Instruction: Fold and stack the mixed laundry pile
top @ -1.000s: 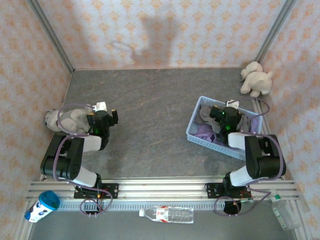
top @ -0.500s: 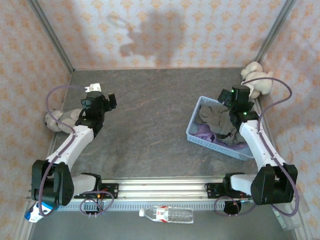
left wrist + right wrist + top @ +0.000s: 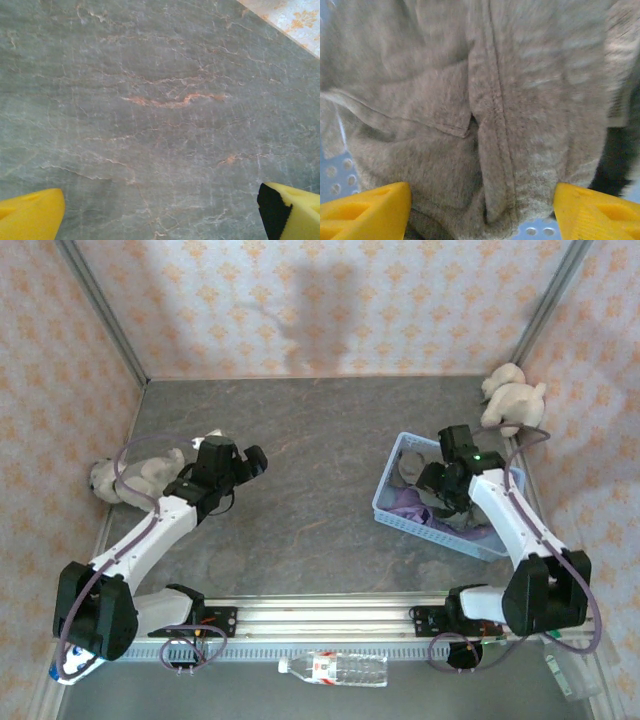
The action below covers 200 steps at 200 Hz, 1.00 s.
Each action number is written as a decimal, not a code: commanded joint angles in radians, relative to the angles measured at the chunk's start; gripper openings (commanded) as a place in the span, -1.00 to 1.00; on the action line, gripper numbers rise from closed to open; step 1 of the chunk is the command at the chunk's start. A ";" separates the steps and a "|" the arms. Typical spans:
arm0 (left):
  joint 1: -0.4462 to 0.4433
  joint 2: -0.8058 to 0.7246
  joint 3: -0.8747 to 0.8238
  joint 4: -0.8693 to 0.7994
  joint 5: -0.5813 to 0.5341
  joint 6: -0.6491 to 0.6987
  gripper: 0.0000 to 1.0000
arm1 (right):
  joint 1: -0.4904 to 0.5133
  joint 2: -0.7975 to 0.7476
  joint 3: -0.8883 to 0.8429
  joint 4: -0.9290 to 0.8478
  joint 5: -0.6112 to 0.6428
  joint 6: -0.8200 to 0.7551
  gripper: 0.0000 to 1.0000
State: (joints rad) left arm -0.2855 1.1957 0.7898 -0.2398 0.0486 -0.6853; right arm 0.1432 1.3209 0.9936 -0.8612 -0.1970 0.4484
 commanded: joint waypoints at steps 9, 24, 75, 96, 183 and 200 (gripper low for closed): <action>-0.028 0.044 0.018 -0.024 0.004 -0.106 1.00 | 0.006 0.109 -0.037 0.161 -0.167 0.114 0.49; -0.032 0.061 0.024 -0.018 0.001 -0.136 1.00 | 0.006 0.170 -0.024 0.259 -0.150 0.176 0.49; -0.035 0.099 0.083 -0.069 -0.006 -0.187 1.00 | -0.021 0.516 0.266 0.411 -0.022 0.291 0.49; -0.035 0.102 0.123 -0.127 -0.016 -0.165 1.00 | -0.057 0.680 0.474 0.364 0.003 0.330 0.49; -0.035 0.152 0.188 -0.171 -0.011 -0.174 1.00 | -0.162 0.993 1.169 0.202 -0.119 0.238 0.64; -0.034 0.186 0.207 -0.148 0.012 -0.177 1.00 | -0.163 0.973 1.238 0.097 -0.112 0.193 0.69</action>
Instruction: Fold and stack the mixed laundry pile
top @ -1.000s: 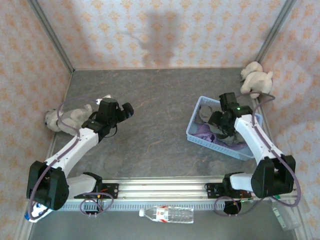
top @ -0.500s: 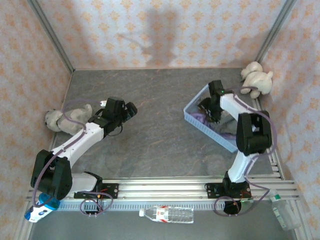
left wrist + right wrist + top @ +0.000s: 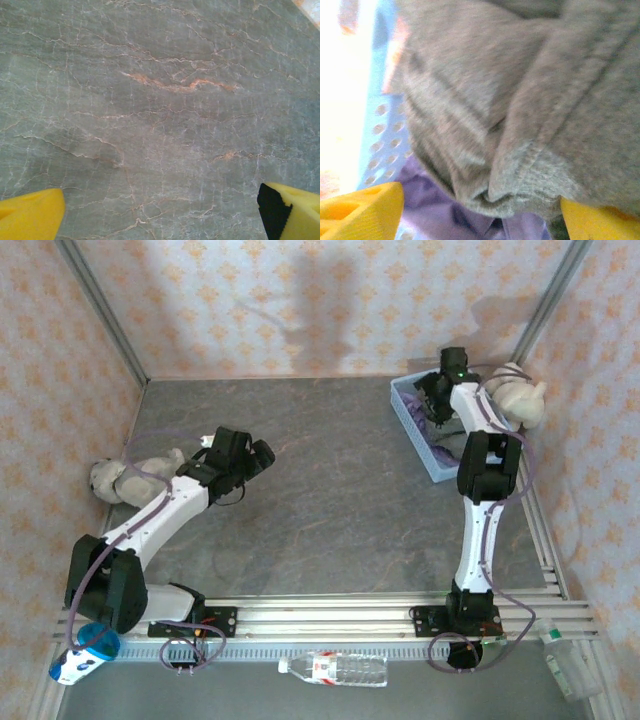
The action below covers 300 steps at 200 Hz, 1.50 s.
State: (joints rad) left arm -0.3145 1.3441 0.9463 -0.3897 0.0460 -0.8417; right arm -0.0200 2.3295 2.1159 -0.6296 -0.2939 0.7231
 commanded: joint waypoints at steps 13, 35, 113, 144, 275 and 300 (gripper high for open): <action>-0.007 0.065 0.066 0.017 0.029 -0.029 1.00 | -0.006 -0.072 0.107 -0.201 0.010 -0.103 0.71; -0.016 0.107 0.091 0.037 0.045 -0.042 0.99 | -0.032 -0.142 0.010 -0.213 0.000 -0.121 0.73; -0.050 0.202 0.165 0.009 0.060 -0.031 1.00 | -0.088 -0.153 -0.075 -0.212 0.040 -0.177 0.63; -0.061 0.207 0.182 0.008 0.076 -0.001 1.00 | -0.089 -0.074 0.016 -0.137 0.062 -0.170 0.43; -0.061 0.132 0.158 0.036 0.097 -0.014 1.00 | -0.116 -0.306 0.191 -0.134 -0.107 -0.192 -1.00; -0.062 0.114 0.179 0.034 0.114 -0.010 1.00 | -0.116 -0.427 0.202 -0.122 -0.216 -0.163 -1.00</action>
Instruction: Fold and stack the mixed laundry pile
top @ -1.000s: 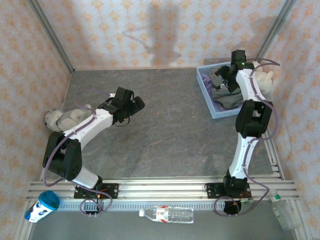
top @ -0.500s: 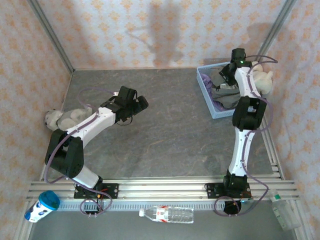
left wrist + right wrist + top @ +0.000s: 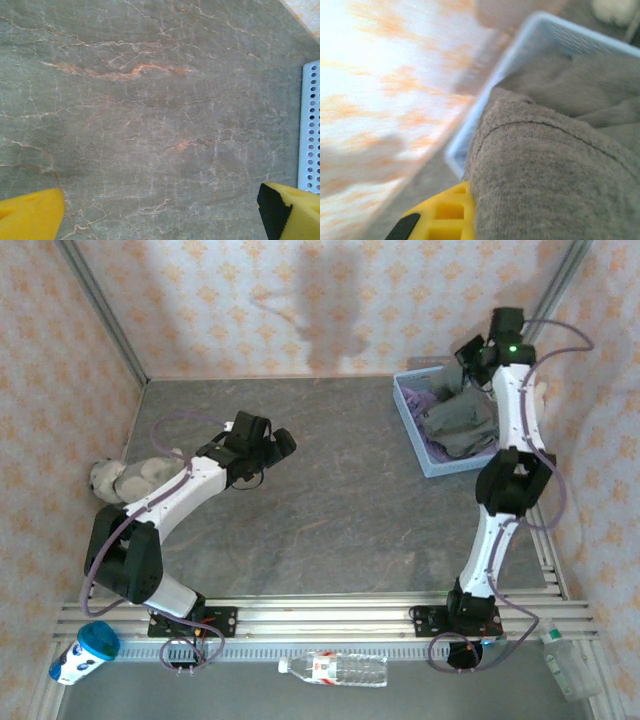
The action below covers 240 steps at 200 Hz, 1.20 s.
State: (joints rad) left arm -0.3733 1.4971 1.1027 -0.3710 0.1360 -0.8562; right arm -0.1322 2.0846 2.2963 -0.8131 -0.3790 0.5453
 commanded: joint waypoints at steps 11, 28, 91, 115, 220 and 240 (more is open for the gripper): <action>-0.003 -0.052 0.030 0.004 0.022 0.015 1.00 | -0.001 -0.231 0.029 0.077 -0.179 0.040 -1.00; -0.002 -0.071 0.049 -0.034 0.012 0.038 1.00 | 0.019 -0.304 0.054 0.090 -0.215 0.053 -1.00; 0.073 -0.223 -0.044 -0.153 -0.082 0.010 0.99 | 0.319 -0.447 0.036 0.098 -0.259 0.084 -1.00; 0.155 -0.324 -0.119 -0.178 -0.097 -0.017 1.00 | 0.540 -0.445 -0.122 0.149 -0.213 0.097 -1.00; 0.170 -0.599 -0.393 -0.118 0.012 0.049 1.00 | 0.718 -0.344 -0.531 0.040 -0.062 0.065 0.16; 0.128 -0.566 -0.418 -0.060 0.050 0.081 1.00 | 0.721 -0.456 -0.688 0.009 -0.005 0.046 0.24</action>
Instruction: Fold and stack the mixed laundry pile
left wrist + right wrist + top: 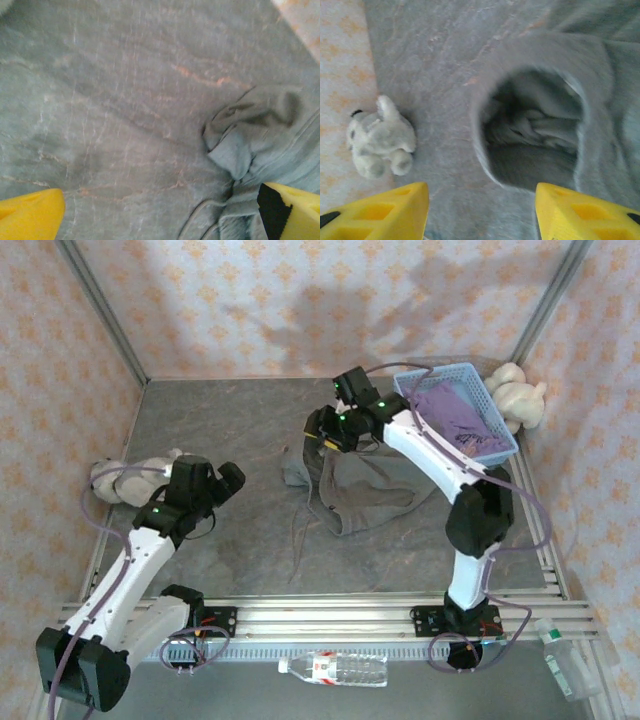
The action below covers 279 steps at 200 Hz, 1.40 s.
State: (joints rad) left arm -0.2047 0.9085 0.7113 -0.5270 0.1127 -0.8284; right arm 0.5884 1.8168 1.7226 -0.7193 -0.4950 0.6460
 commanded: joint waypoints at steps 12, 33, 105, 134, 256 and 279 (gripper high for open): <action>-0.069 0.059 -0.023 0.129 0.090 0.078 1.00 | 0.001 -0.262 -0.226 -0.086 0.135 -0.047 0.26; -0.117 0.151 0.008 0.179 0.132 0.112 1.00 | 0.017 -0.360 -0.404 -0.081 0.168 -0.022 0.26; -0.258 0.445 0.247 0.212 0.112 0.203 1.00 | 0.214 -0.309 -0.646 0.066 0.234 0.063 0.31; -0.287 0.559 0.349 0.188 0.110 0.233 1.00 | 0.223 -0.251 -0.663 0.072 0.323 0.106 0.32; -0.311 0.784 0.505 -0.052 -0.185 0.288 -0.19 | 0.223 -0.164 -0.631 0.000 0.532 0.073 -0.26; -0.311 0.799 0.514 -0.080 -0.205 0.314 -0.78 | 0.223 -0.178 -0.628 -0.030 0.556 0.058 -0.75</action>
State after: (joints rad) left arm -0.5156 1.6897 1.2045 -0.5323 -0.0105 -0.5495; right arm 0.8108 1.6726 1.0851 -0.6781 -0.0376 0.7113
